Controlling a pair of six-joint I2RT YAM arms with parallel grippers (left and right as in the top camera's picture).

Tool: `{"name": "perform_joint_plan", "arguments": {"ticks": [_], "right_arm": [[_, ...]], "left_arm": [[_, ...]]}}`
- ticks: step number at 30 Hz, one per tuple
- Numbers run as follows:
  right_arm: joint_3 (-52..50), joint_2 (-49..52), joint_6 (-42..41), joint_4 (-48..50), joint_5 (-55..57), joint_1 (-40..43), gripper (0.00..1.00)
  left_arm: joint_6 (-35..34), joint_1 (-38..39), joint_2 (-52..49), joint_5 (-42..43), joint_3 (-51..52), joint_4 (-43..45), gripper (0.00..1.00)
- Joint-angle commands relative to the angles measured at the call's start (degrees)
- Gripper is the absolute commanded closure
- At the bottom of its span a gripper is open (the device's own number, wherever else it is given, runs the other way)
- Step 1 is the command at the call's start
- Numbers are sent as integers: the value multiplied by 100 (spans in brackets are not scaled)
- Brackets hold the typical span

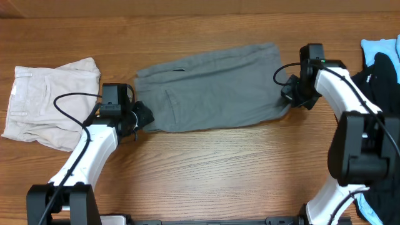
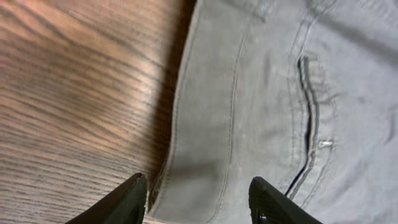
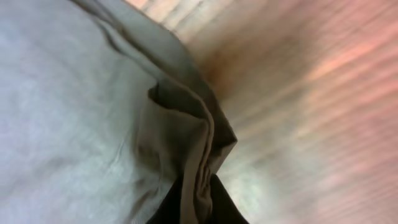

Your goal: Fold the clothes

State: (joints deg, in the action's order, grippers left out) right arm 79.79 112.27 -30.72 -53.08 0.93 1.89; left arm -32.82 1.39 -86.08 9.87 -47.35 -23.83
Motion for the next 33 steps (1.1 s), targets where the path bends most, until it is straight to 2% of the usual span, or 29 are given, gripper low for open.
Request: {"name": "perform_joint_plan", "arguments": {"ticks": [1,2,3,5,6,13,22,26,27,29,30,33], "right_arm": [[-24,-286,-107,-304,404,9,86],[-24,-286,-107,-413,393,7,73],[-22,-289,-105,-428,396,7,60],[-22,-289,-105,-409,396,7,27],[-17,-291,-103,-396,398,26,21],[319,-509,-72,-474,396,153,20],[538,-918,-37,-557,396,151,20],[538,-973,90,-562,345,151,20],[538,-973,267,-527,144,151,21],[538,-973,463,-468,-133,151,22],[538,-973,586,-435,-289,149,24],[538,-973,1158,-356,-861,149,30]], "left_arm": [[157,-31,254,-24,-319,59,40],[155,-31,251,-144,-334,146,31],[155,-31,245,-251,-334,186,28],[155,-31,216,-391,-332,254,19],[157,-31,201,-389,-332,282,17],[195,-31,-146,-363,-332,330,7],[455,-28,-1099,400,-332,1040,9],[455,-17,-1665,1132,-332,1766,20],[452,-7,-1878,1353,-332,2000,27],[450,39,-2061,1403,-332,2127,34],[450,70,-2140,1403,-332,2166,41],[457,195,-2288,1427,-332,2223,76]]}}
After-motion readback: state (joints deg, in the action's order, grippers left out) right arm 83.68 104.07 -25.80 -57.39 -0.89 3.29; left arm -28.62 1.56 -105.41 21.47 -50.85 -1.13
